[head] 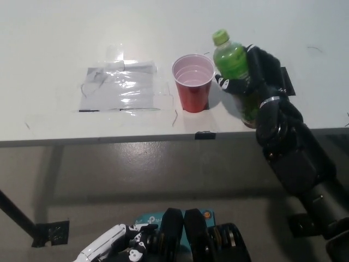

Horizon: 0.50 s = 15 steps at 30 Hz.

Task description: The robot uses its right hand to pick up a bottle kept in the middle of the desk and tilt it into a cup kept next to it to pour water out

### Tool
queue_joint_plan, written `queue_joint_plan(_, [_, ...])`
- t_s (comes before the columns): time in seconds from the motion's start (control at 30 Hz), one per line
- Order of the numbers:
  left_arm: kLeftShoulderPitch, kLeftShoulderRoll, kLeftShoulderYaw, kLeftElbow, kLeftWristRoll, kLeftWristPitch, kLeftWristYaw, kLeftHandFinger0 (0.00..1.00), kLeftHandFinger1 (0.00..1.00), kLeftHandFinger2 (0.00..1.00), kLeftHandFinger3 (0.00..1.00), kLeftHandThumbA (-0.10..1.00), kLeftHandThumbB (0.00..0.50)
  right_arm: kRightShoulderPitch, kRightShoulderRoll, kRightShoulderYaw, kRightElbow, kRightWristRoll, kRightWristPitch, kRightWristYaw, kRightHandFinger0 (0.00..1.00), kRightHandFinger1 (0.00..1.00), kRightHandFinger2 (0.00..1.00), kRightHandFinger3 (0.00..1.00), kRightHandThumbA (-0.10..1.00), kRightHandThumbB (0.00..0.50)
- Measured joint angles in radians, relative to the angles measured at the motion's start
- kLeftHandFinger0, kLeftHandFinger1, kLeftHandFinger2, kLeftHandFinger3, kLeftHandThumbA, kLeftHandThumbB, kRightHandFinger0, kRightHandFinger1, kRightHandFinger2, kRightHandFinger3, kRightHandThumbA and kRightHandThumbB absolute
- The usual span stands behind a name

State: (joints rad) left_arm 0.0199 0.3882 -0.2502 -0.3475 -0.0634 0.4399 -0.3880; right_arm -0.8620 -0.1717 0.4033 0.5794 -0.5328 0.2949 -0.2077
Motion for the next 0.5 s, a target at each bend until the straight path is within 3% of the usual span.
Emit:
queue_joint_plan(0.2, [-0.001,0.0,0.0,0.0,0.0,0.0,0.0,0.89,0.96,0.91,1.0,1.0,0.5,-0.025,-0.043,0.083,0.017,-0.066,-0.004,0.006,0.0,0.01,0.19,0.46,-0.1,0.098])
queue_joint_plan(0.3, [-0.001,0.0,0.0,0.0,0.0,0.0,0.0,0.9,0.96,0.91,1.0,1.0,0.5,-0.039,-0.074,0.13,0.018,-0.1,-0.008,0.018,0.0,0.0,0.22,0.48,-0.1,0.039])
queue_joint_plan(0.37, [-0.001,0.0,0.0,0.0,0.0,0.0,0.0,0.89,0.95,0.91,1.0,1.0,0.5,-0.046,-0.092,0.155,0.019,-0.12,-0.012,0.028,0.0,0.0,0.22,0.46,-0.1,0.072])
queue_joint_plan(0.4, [-0.001,0.0,0.0,0.0,0.0,0.0,0.0,0.89,0.95,0.91,1.0,1.0,0.5,-0.051,-0.103,0.168,0.021,-0.132,-0.016,0.033,0.0,0.0,0.2,0.45,-0.1,0.113])
queue_joint_plan(0.5, [-0.001,0.0,0.0,0.0,0.001,0.0,0.0,0.89,0.95,0.91,1.0,1.0,0.5,-0.059,-0.122,0.186,0.029,-0.155,-0.034,0.035,0.0,0.0,0.18,0.43,-0.08,0.095])
